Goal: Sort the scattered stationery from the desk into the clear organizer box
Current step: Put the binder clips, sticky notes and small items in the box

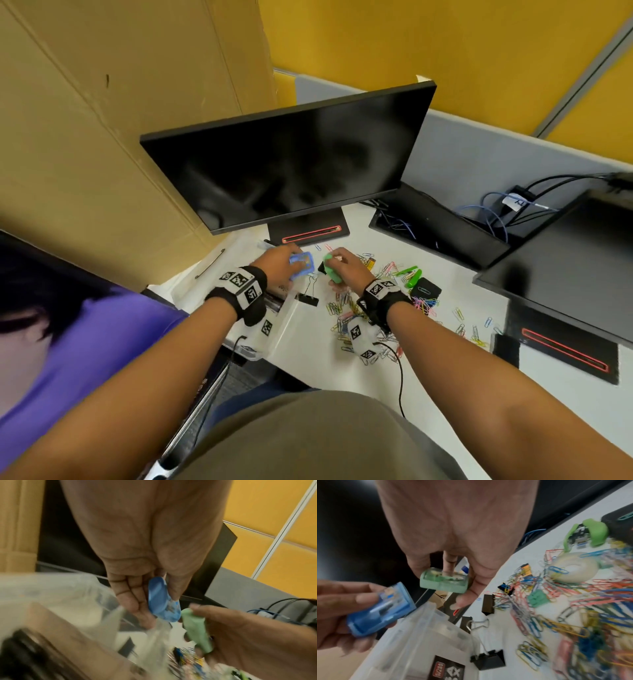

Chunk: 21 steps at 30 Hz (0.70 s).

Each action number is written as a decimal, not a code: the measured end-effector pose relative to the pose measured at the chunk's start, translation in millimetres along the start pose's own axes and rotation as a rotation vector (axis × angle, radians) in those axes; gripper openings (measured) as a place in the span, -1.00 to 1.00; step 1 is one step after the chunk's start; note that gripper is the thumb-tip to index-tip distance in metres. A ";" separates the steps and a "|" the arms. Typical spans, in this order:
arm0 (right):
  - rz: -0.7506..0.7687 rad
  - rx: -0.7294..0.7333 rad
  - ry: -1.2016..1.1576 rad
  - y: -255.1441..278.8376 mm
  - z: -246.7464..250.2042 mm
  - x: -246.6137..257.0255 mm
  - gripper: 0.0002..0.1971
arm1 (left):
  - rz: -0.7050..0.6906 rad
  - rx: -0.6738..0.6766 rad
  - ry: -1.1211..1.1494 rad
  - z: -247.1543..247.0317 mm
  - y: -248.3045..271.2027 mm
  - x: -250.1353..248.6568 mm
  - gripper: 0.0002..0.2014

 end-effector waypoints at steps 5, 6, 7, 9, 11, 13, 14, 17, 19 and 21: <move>0.195 -0.054 0.171 -27.2 -17.2 41.7 -0.72 | 0.048 -0.166 0.025 48.6 -21.3 45.1 -0.86; 0.197 -0.057 0.211 -33.6 -20.0 41.6 -0.71 | 0.054 -0.194 -0.021 54.4 -24.8 50.8 -0.85; 0.206 -0.048 0.245 -39.9 -23.7 41.0 -0.73 | 0.055 -0.219 -0.075 59.2 -29.4 55.9 -0.83; 0.200 -0.034 0.250 -47.8 -31.5 40.2 -0.79 | 0.056 -0.225 -0.215 62.8 -38.1 64.8 -0.75; 0.186 -0.037 0.212 -52.0 -37.2 42.4 -0.82 | 0.050 -0.198 -0.321 61.8 -44.1 70.0 -0.70; 0.179 -0.036 0.181 -55.0 -41.1 43.4 -0.83 | 0.005 -0.198 -0.448 58.4 -47.5 69.4 -0.70; 0.175 -0.037 0.166 -55.0 -42.6 45.2 -0.85 | -0.024 -0.204 -0.531 56.2 -47.8 66.5 -0.70; 0.167 -0.053 0.107 -57.8 -45.2 45.0 -0.84 | -0.114 -0.212 -0.711 45.9 -49.5 57.4 -0.70; 0.149 -0.086 0.062 -60.4 -44.9 42.9 -0.77 | -0.173 -0.198 -0.792 35.4 -49.8 53.9 -0.71; 0.124 -0.097 0.025 -63.2 -46.0 41.9 -0.75 | -0.220 -0.186 -0.865 25.2 -48.5 52.4 -0.74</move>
Point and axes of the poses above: each hand's wrist, its own y-axis away from the middle knuckle, its own z-axis out of the back of the hand, x = y × z, the point moved 8 cm from there along -y, towards the middle knuckle, and after that the axes turned 15 degrees about z, right-handed, at the moved point
